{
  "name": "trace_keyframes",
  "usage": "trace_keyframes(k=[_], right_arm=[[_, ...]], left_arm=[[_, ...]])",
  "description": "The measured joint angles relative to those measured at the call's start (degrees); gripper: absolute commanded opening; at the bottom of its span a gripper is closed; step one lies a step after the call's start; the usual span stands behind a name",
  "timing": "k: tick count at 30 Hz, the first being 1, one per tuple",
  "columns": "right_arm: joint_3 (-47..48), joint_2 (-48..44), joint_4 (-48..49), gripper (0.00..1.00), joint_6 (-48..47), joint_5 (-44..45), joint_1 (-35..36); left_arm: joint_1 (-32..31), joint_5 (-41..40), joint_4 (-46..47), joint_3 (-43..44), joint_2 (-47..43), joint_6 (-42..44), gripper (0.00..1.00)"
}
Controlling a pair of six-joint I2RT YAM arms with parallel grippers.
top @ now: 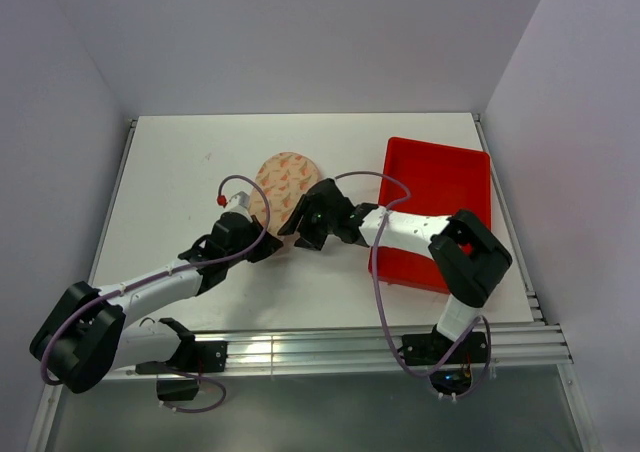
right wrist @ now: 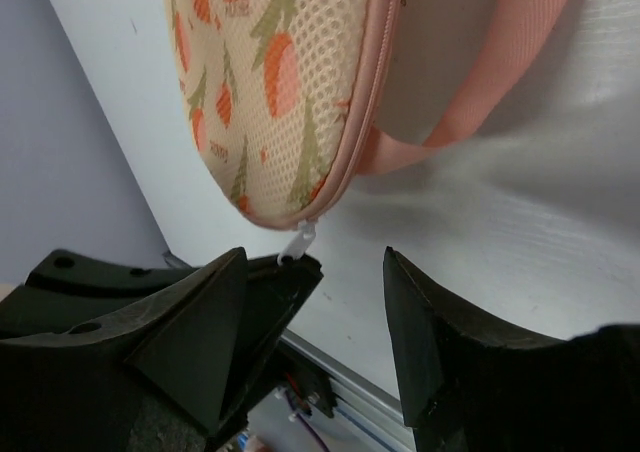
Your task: Place the bra in the laundry bag and zip it closed
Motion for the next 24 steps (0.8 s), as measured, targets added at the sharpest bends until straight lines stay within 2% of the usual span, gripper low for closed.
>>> trace_keyframes(k=[6,9,10,12,14,15,16,18,19,24], right_arm=[[-0.02,3.82,3.63,0.62,4.2,-0.04,0.39],[-0.07,4.66,4.79,0.57,5.77,0.17,0.59],[-0.07,4.74,5.03,0.5,6.14,0.33,0.61],[0.04,4.96,5.31,0.45,6.75,0.61,0.61],[0.48,5.68,5.38,0.35,7.06,0.92,0.61],[0.79,6.21,5.44,0.29,7.15,1.03,0.57],[1.07,6.75,5.51,0.16,7.06,1.16,0.44],[1.46,7.48,5.77,0.08,7.34,0.79,0.22],[1.53,7.56,5.79,0.05,7.37,0.37,0.2],[1.66,7.56,6.12,0.05,6.97,-2.16,-0.35]], left_arm=[[0.0,0.57,0.66,0.02,0.0,-0.02,0.0],[0.0,0.94,0.81,0.02,0.0,-0.02,0.0],[0.0,1.03,0.81,0.02,0.0,-0.02,0.0],[0.0,1.33,0.81,0.02,0.0,-0.04,0.0],[0.0,1.44,0.79,0.02,-0.07,-0.07,0.0],[0.0,1.44,0.74,0.0,-0.17,-0.09,0.0],[0.0,1.44,0.7,-0.07,-0.42,-0.09,0.0],[0.0,1.36,0.24,-0.68,-1.22,-0.09,0.0],[0.02,1.27,-0.04,-1.14,-1.86,-0.11,0.0],[2.03,2.08,0.17,-2.91,-3.98,-1.01,0.0]])
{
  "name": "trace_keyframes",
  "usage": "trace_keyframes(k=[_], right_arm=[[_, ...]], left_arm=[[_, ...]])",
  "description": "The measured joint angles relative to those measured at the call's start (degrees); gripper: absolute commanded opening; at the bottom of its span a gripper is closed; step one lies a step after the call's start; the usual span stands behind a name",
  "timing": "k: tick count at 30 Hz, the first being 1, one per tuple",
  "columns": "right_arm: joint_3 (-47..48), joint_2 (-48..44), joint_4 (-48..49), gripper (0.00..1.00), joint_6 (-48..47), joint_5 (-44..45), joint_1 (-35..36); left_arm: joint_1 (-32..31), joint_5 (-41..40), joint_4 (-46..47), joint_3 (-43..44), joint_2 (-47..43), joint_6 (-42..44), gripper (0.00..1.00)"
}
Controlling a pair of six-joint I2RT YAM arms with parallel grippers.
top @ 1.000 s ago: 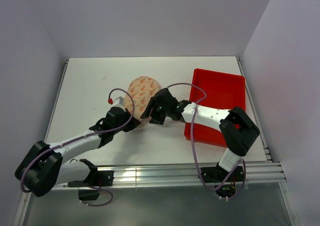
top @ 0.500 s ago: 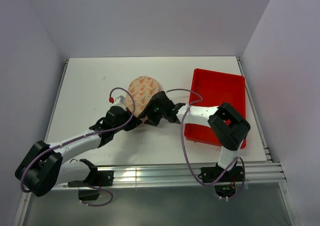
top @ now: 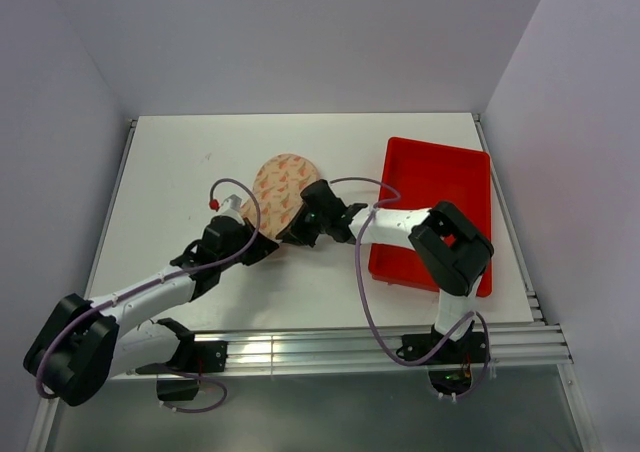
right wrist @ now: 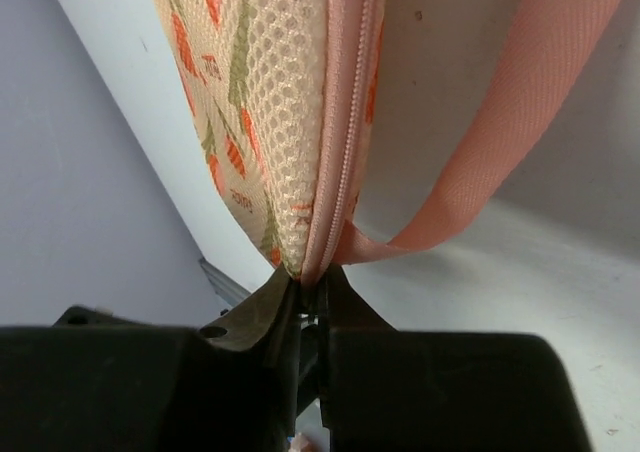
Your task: Place the bra in the laundry bag and zip it closed
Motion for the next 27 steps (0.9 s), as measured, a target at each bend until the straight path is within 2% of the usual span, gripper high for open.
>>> trace_keyframes(k=[7,11,17,20,21,24,27], right_arm=[[0.74,0.0,-3.63,0.05,-4.83,2.64,-5.49],[0.76,0.0,-5.14,0.06,-6.99,3.45,-8.0],[1.14,0.0,-6.08,0.06,-8.68,3.54,-8.15],[1.9,0.0,-6.71,0.2,-9.2,3.45,-7.82],[2.19,0.0,-6.78,0.32,-9.35,3.41,-7.65],[2.45,0.0,-6.73,0.54,-10.1,3.08,-7.13],[2.36,0.0,-6.82,0.58,-10.62,2.89,-6.91]], left_arm=[[6.19,2.1,-1.68,-3.3,-0.35,-0.72,0.0],[7.19,2.64,-3.15,-3.8,-0.61,-0.72,0.0],[7.52,5.77,-1.11,-3.82,-0.9,-0.57,0.0],[7.26,7.3,0.57,-3.8,-1.18,-0.31,0.0],[7.15,7.69,0.81,-3.76,-1.29,-0.13,0.0],[6.95,8.63,1.51,-3.76,-1.33,0.11,0.0],[6.78,9.31,2.38,-3.76,-1.27,0.13,0.0]])
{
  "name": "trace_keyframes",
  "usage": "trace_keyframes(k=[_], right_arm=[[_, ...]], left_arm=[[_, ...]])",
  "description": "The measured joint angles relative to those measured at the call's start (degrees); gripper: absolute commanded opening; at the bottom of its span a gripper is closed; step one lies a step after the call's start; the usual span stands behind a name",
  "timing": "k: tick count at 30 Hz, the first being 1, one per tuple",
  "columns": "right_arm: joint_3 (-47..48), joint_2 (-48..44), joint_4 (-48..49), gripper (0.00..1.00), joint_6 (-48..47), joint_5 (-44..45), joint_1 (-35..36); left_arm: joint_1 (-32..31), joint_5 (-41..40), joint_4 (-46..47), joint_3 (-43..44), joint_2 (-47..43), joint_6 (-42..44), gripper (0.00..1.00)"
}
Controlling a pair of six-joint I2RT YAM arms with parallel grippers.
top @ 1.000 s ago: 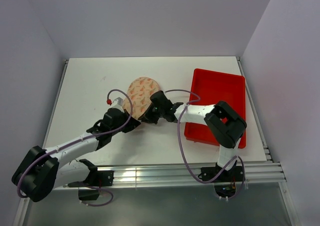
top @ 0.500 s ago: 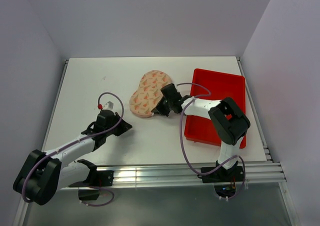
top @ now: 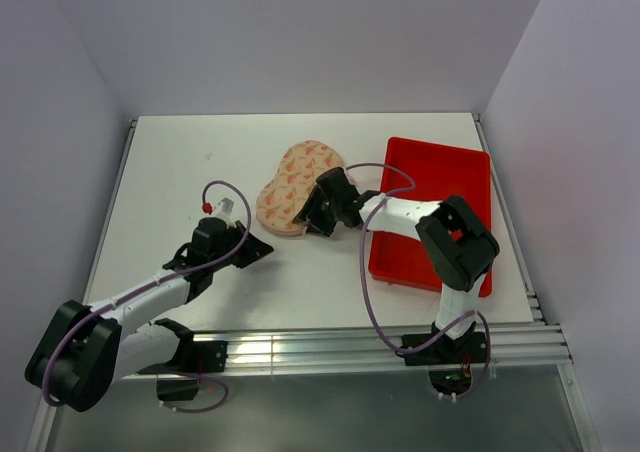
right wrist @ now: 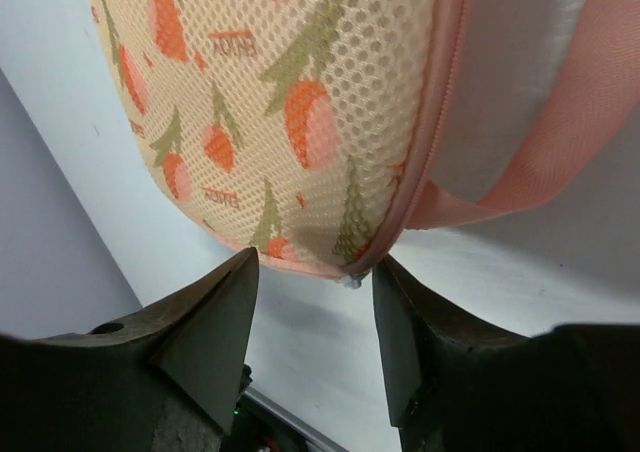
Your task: Place the bra in the laundry bag and zip it closed
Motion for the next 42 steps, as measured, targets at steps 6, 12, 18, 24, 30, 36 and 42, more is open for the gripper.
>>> trace_keyframes(k=[6,12,18,24,30,36,42], right_arm=[[-2.38,-0.35,0.57,0.59,0.35,-0.02,0.0],[-4.98,-0.37,1.73,0.58,1.4,0.09,-0.48],[-5.09,-0.46,2.56,0.58,1.51,0.76,-1.81],[-4.55,-0.46,2.64,0.61,0.37,1.44,-2.45],[-4.57,-1.4,4.28,0.65,-0.35,2.25,-2.56],[-4.79,-3.13,6.08,0.65,-0.35,2.99,-2.91],[-4.79,-3.21,6.38,0.64,-0.37,3.65,-3.69]], left_arm=[[-1.2,0.48,2.03,0.0,0.98,-0.07,0.0],[-1.79,0.48,2.56,0.02,1.44,-0.09,0.0],[-2.03,0.48,2.89,0.02,1.53,-0.11,0.0],[-3.63,0.48,4.22,0.11,2.64,-0.22,0.0],[-4.02,0.46,4.72,0.11,2.69,-0.22,0.0],[-4.2,0.48,4.74,0.11,2.71,-0.22,0.0],[-4.2,0.48,4.72,0.11,2.71,-0.15,0.0]])
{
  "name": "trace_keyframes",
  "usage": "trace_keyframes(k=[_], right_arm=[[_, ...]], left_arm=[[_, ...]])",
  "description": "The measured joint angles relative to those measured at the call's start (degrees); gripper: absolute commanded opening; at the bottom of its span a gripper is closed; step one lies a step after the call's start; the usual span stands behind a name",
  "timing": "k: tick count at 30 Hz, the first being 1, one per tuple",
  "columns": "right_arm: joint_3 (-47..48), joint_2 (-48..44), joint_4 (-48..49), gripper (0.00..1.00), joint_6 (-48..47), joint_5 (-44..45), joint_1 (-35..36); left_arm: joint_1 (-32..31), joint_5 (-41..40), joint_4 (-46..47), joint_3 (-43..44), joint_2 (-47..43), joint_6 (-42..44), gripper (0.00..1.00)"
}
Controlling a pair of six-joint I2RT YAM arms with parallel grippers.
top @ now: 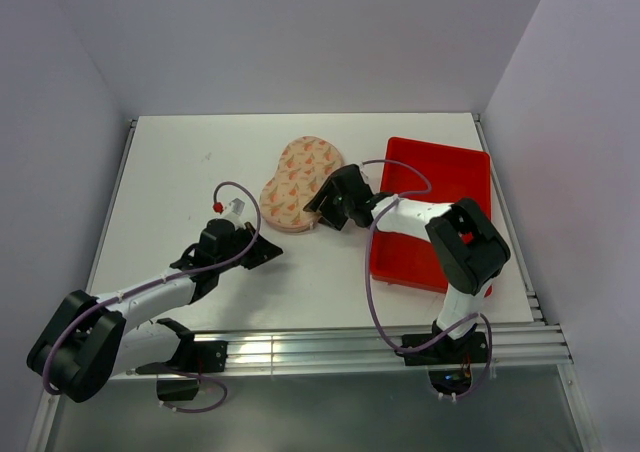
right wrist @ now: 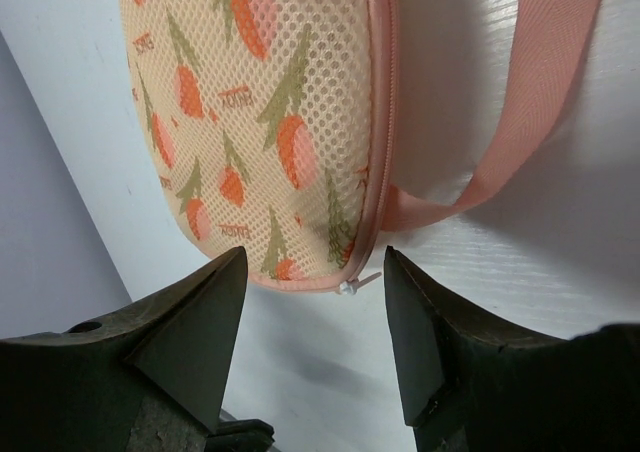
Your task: Place the bra in the laundry bag and zip it closed
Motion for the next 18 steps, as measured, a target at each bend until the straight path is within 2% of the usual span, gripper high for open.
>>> trace_keyframes(k=[14,15,16,18], right_arm=[[0.31,1.22,-0.15,0.6,-0.87,0.9,-0.74],[0.37,1.64,-0.09,0.59,-0.9,1.01,-0.76],[0.39,2.03,-0.02,0.53,-0.92,1.22,-0.79],[0.39,2.64,0.04,0.47,-1.05,1.57,-0.85]], left_arm=[[-0.04,0.0,-0.07,0.85,0.0,0.37,0.0],[-0.04,0.0,-0.04,0.85,0.0,0.39,0.0],[-0.04,0.0,-0.07,0.85,0.02,0.39,0.0],[-0.07,0.0,-0.04,0.85,0.07,0.39,0.0]])
